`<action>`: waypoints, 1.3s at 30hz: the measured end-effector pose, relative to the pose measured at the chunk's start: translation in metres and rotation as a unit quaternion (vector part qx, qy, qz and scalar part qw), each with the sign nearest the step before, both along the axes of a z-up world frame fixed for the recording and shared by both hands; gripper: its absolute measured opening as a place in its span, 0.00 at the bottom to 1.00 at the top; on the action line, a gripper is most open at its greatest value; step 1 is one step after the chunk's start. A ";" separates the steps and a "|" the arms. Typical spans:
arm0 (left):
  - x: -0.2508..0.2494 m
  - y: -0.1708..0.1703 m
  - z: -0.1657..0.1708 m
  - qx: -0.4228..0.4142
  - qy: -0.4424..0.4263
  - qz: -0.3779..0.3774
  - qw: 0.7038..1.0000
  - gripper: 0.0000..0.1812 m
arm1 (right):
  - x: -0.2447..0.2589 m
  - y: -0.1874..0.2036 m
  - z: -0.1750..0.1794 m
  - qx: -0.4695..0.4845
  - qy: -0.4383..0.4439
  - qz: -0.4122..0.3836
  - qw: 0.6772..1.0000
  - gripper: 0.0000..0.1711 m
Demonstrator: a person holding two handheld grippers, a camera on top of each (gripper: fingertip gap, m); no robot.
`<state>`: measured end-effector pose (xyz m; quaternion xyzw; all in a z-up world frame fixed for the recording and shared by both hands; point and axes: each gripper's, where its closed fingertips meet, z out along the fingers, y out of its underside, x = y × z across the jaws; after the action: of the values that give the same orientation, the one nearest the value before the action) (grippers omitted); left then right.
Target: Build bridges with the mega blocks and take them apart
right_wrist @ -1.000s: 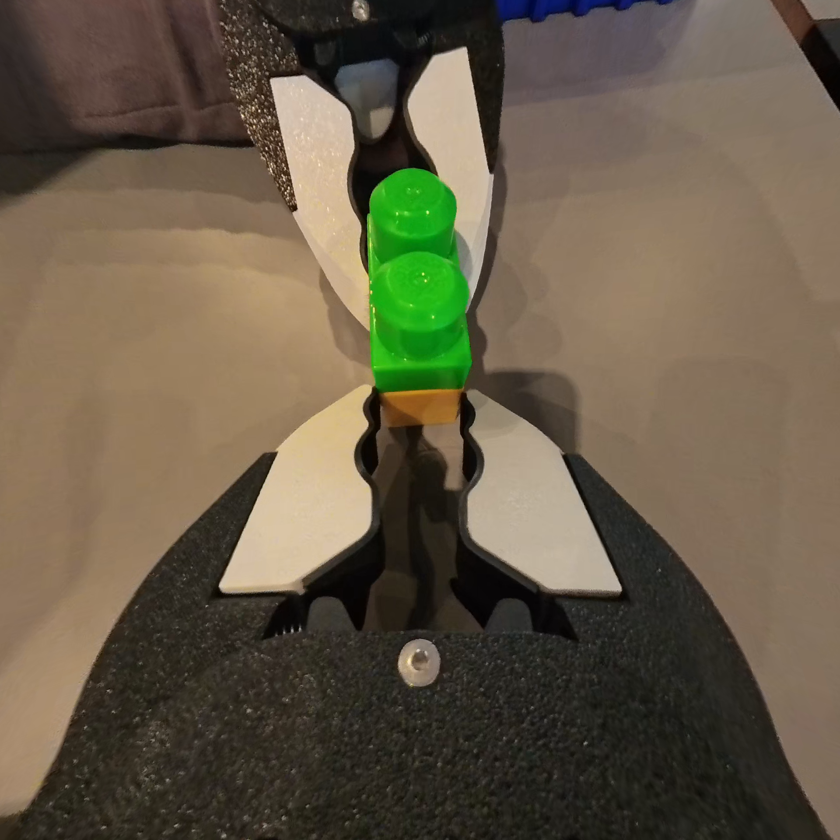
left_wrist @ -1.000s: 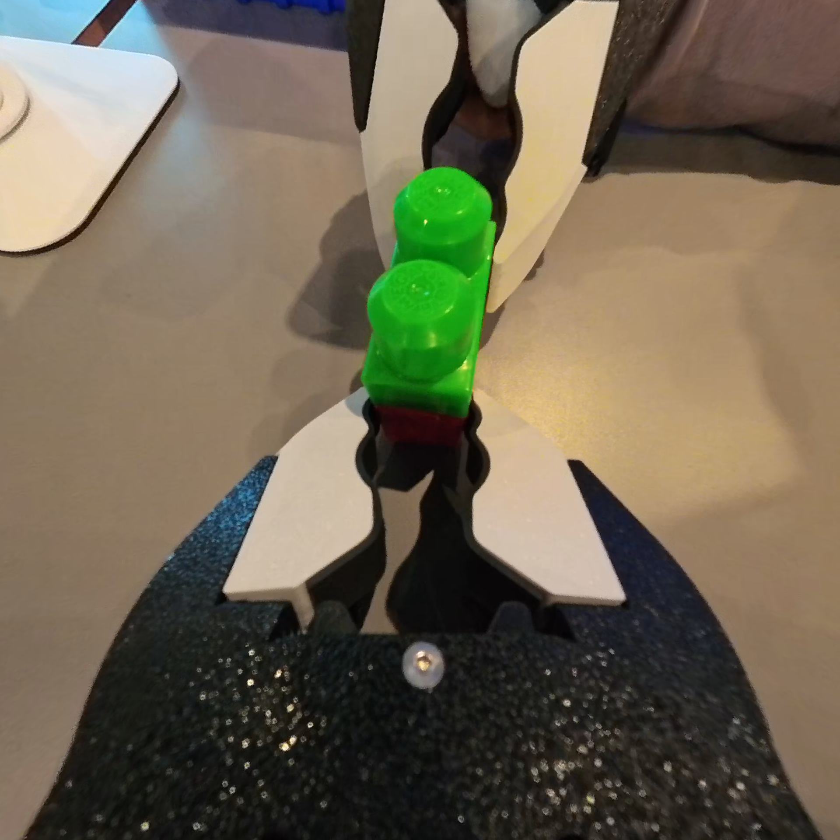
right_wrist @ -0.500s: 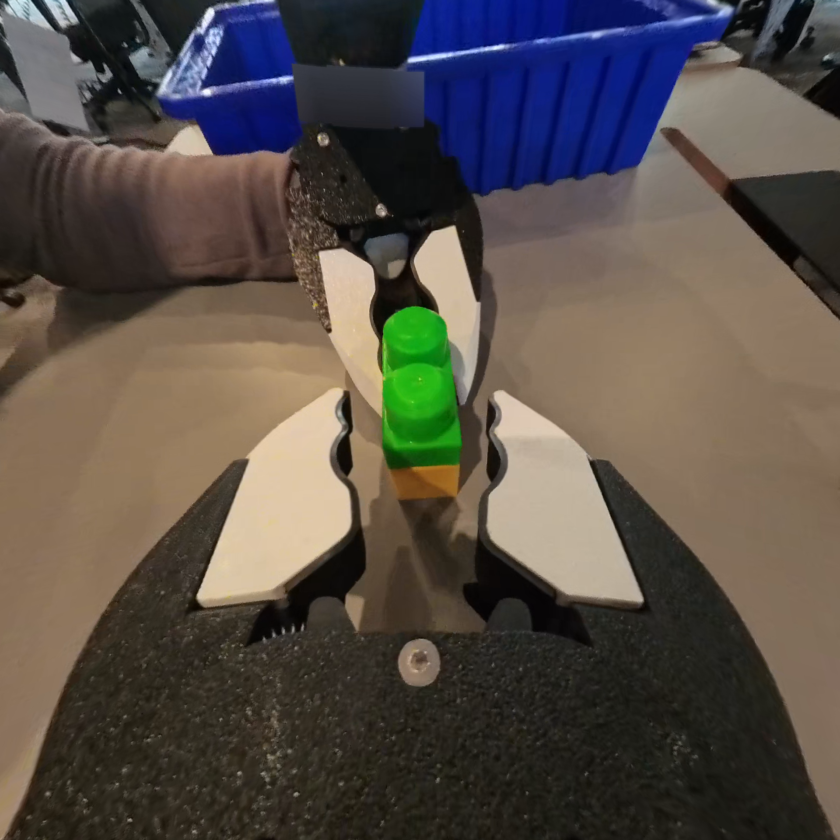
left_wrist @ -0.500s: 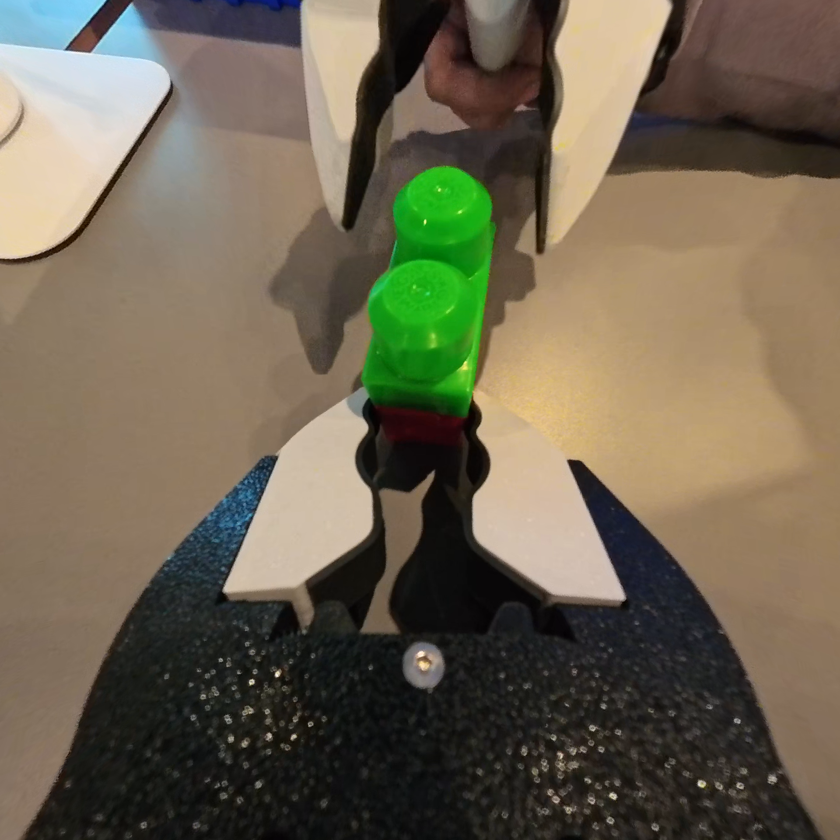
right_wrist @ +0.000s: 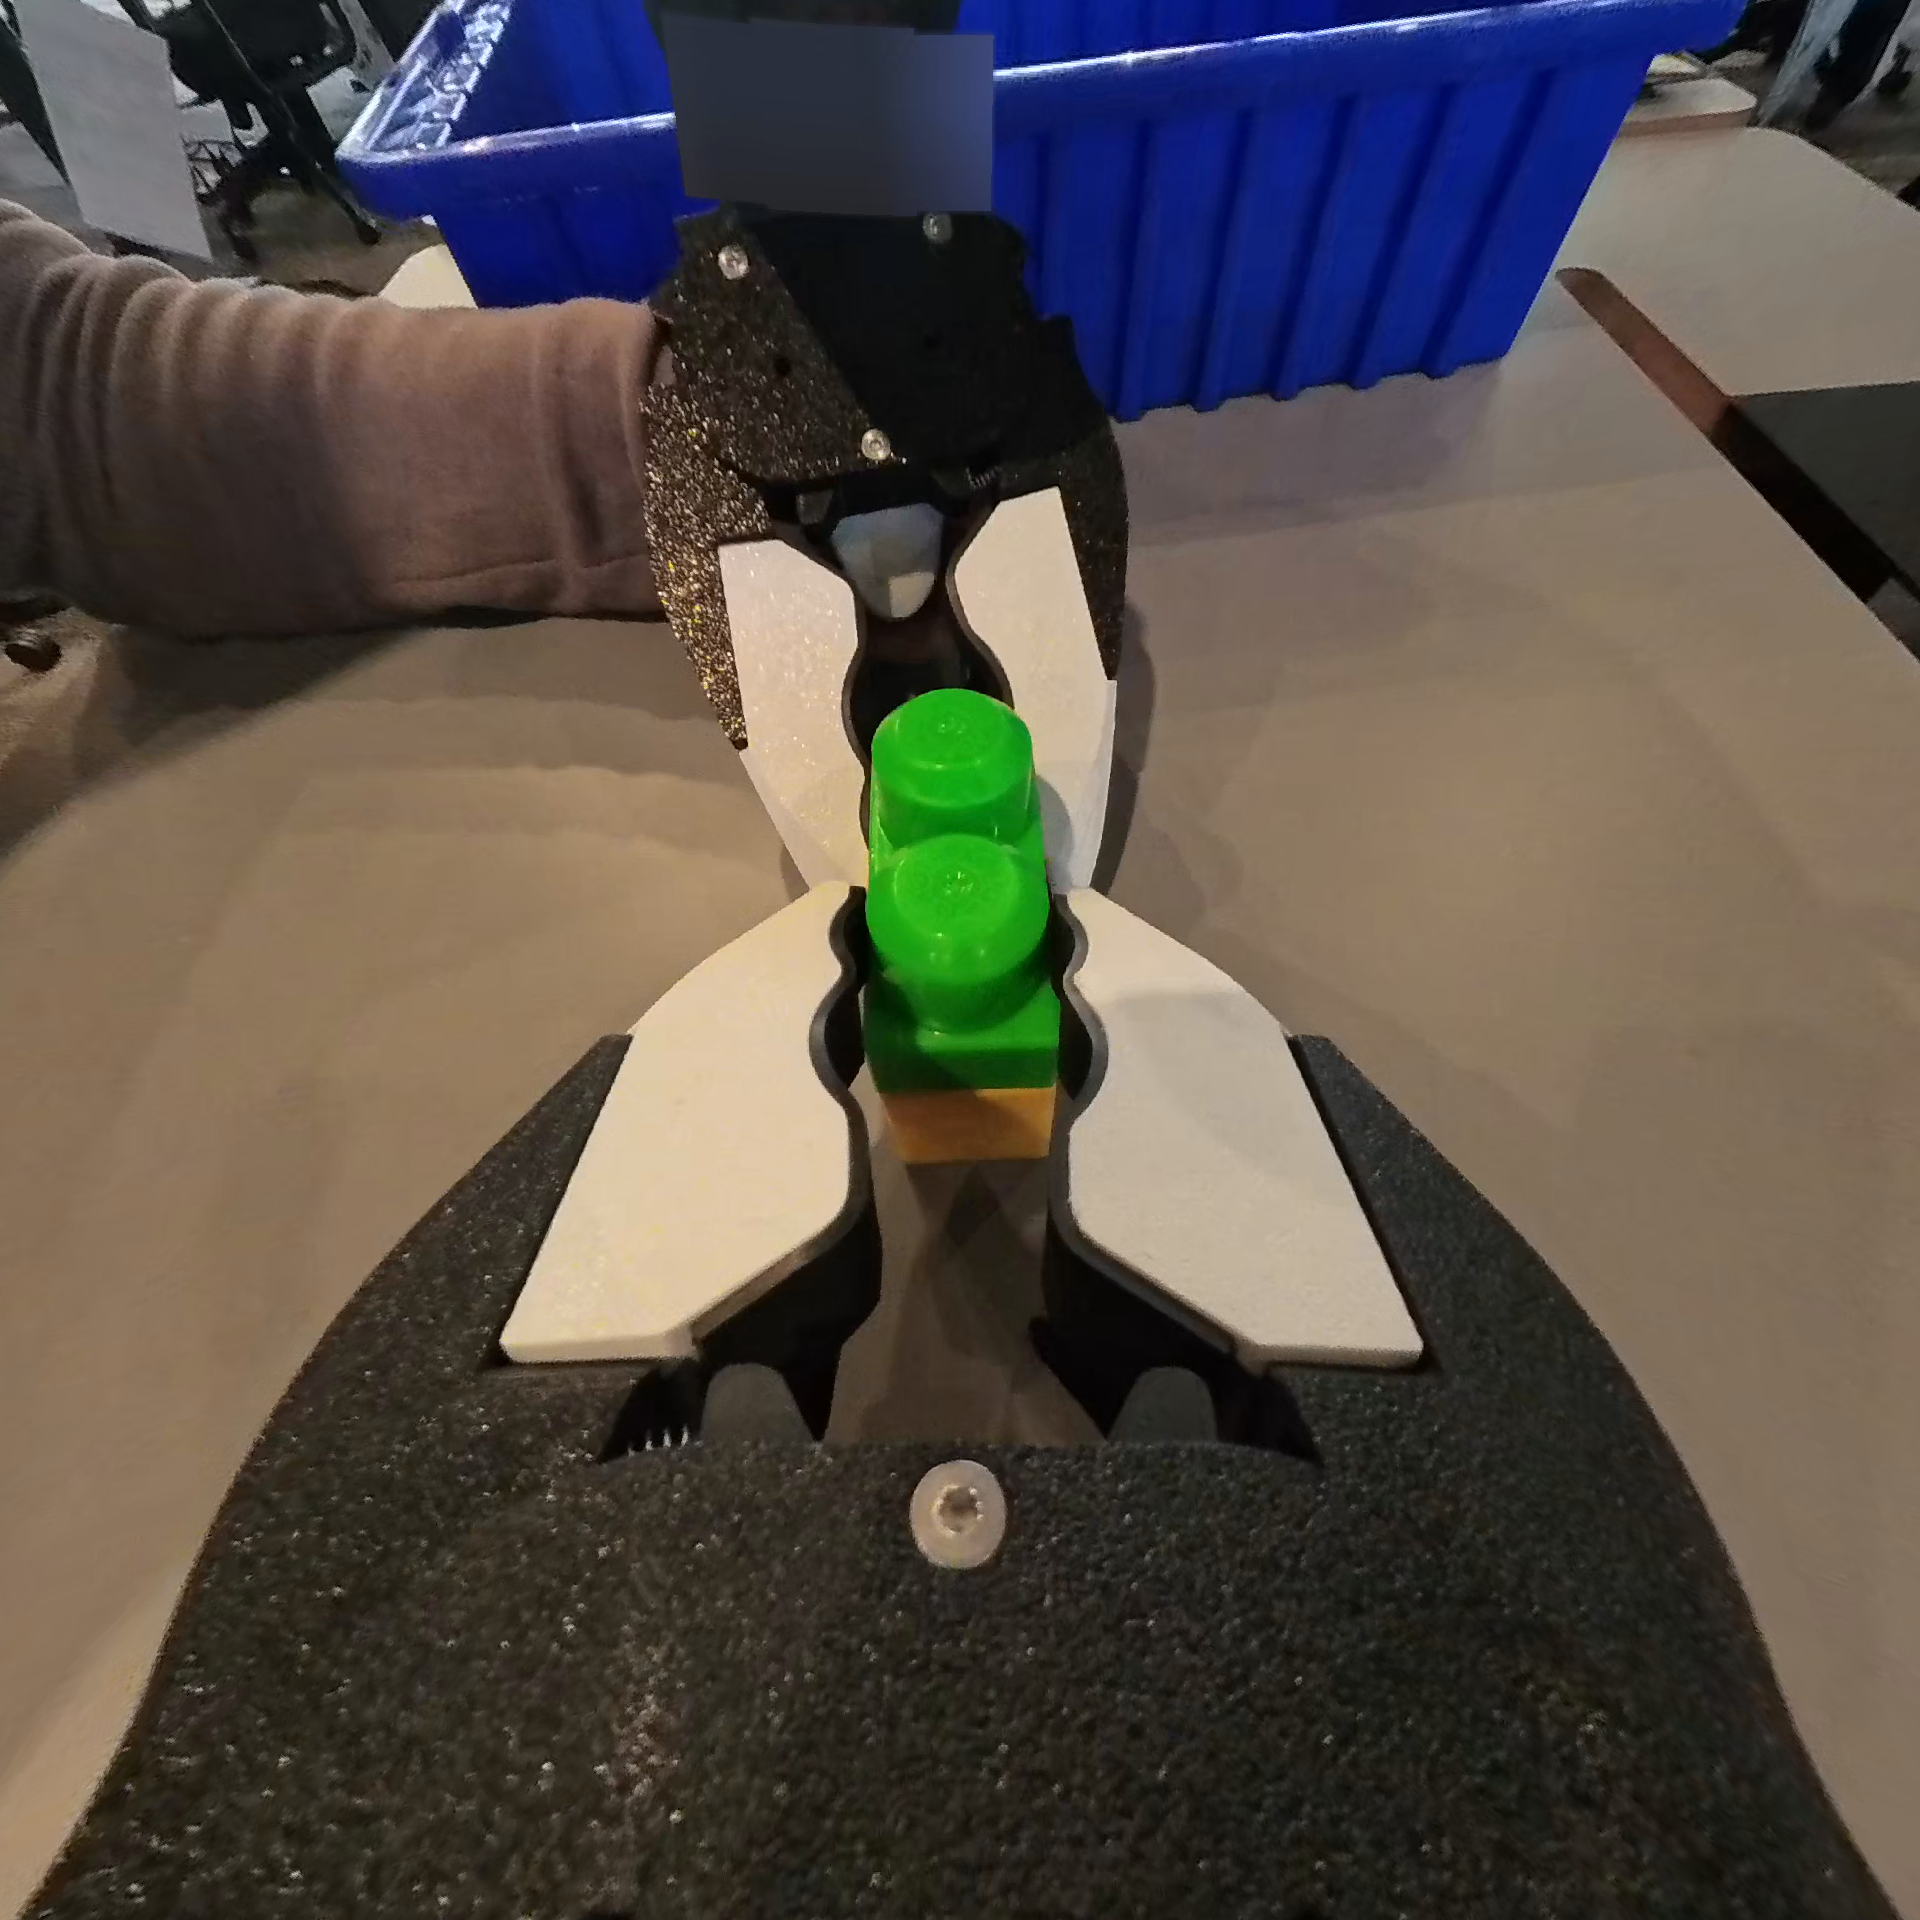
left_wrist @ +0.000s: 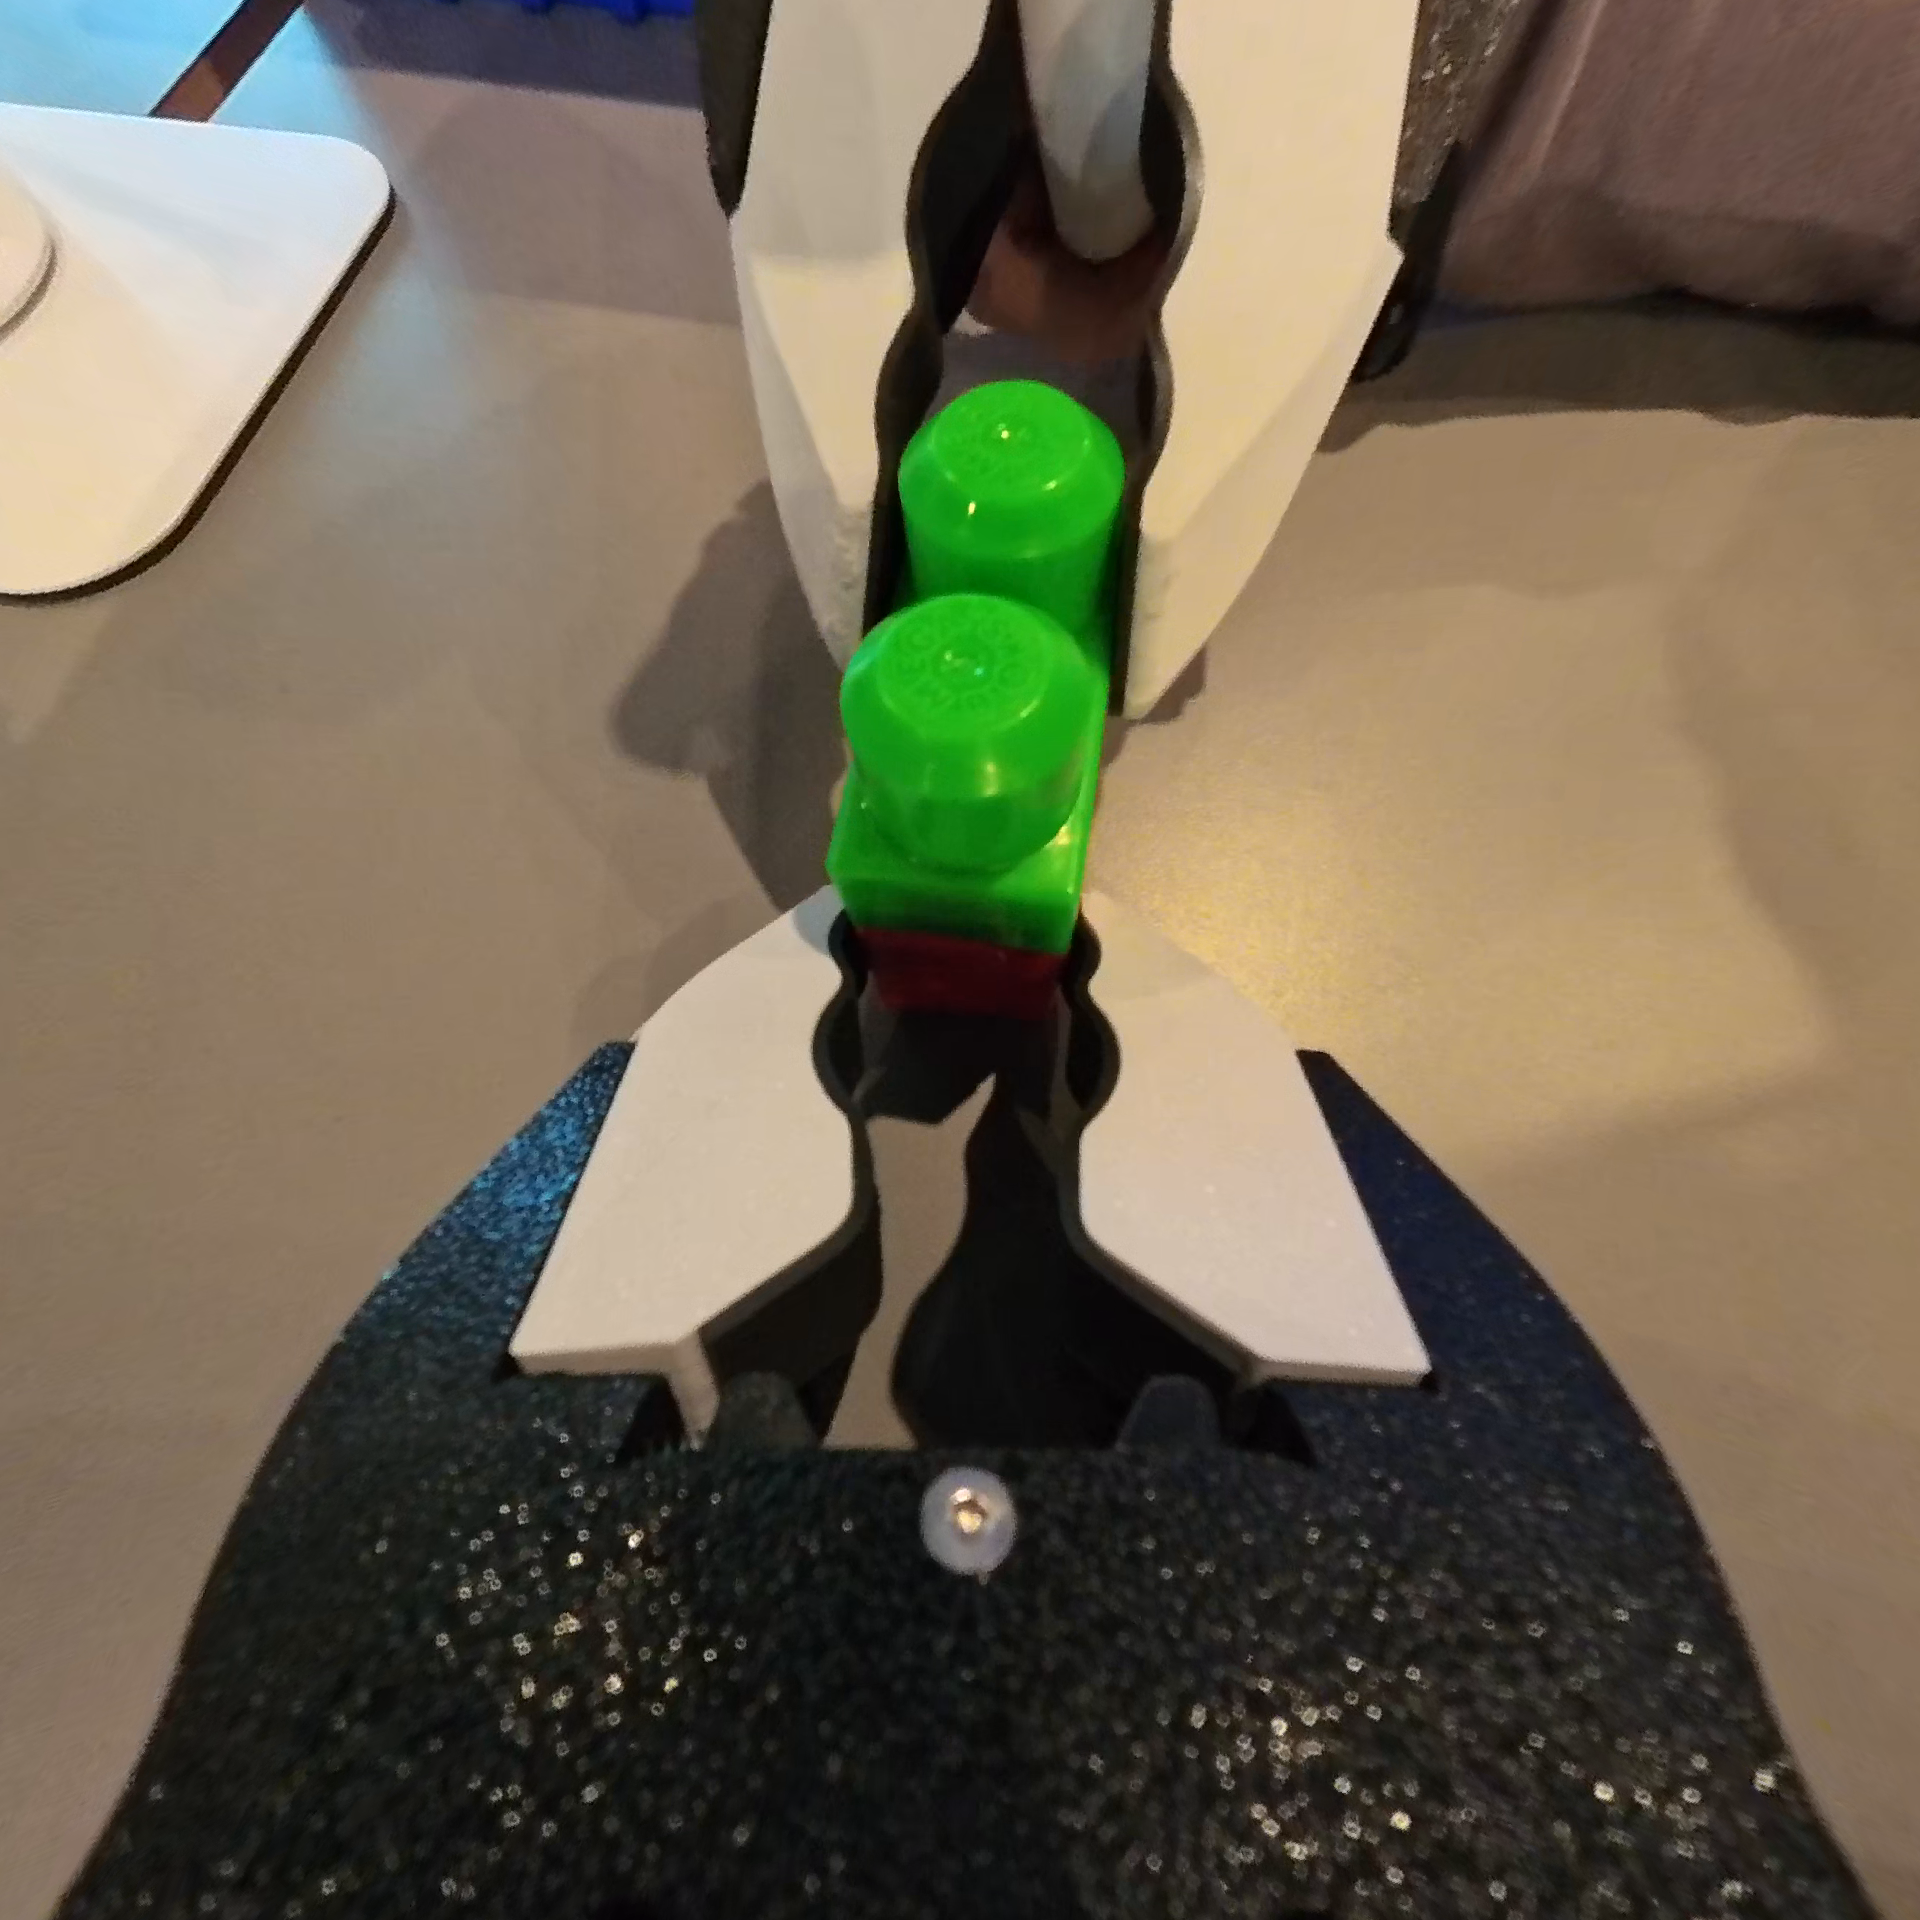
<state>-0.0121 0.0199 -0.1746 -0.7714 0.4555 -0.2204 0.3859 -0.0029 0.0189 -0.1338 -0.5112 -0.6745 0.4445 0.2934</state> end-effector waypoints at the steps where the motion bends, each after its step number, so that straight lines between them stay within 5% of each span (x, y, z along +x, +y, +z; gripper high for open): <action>1: 0.000 0.000 0.000 0.000 0.000 0.000 1.000 0.20 | 0.000 0.000 0.000 0.001 0.000 -0.001 1.000 0.20; 4: 0.001 -0.002 0.000 0.002 0.000 -0.010 1.000 0.20 | 0.002 -0.003 0.001 -0.004 0.011 0.005 1.000 0.20; 6: 0.002 -0.004 0.001 0.004 -0.001 -0.016 1.000 0.20 | 0.005 -0.007 0.002 -0.026 0.009 0.009 1.000 0.31; 8: 0.000 -0.004 0.002 -0.006 -0.009 -0.010 1.000 0.28 | 0.008 -0.003 0.001 -0.032 0.001 -0.006 0.999 0.43; 13: -0.015 0.002 0.012 0.003 -0.035 0.046 0.998 0.55 | 0.013 0.004 -0.007 0.006 0.004 -0.048 0.999 0.51; 20: -0.026 -0.007 0.038 0.133 -0.064 0.137 0.979 0.61 | 0.010 0.002 -0.015 0.033 -0.003 -0.053 0.998 0.49; 28: -0.048 -0.012 0.077 0.262 -0.136 0.219 0.930 0.52 | 0.001 -0.003 -0.020 0.034 -0.020 -0.042 0.998 0.44; 39: -0.045 -0.011 0.083 0.245 -0.187 0.216 0.926 0.59 | 0.000 -0.001 -0.023 0.040 -0.031 -0.050 0.997 0.36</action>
<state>-0.0576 0.0090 -0.0911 -0.6772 0.2368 -0.1534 0.6795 -0.0034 0.0176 -0.1570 -0.5459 -0.6739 0.3856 0.3148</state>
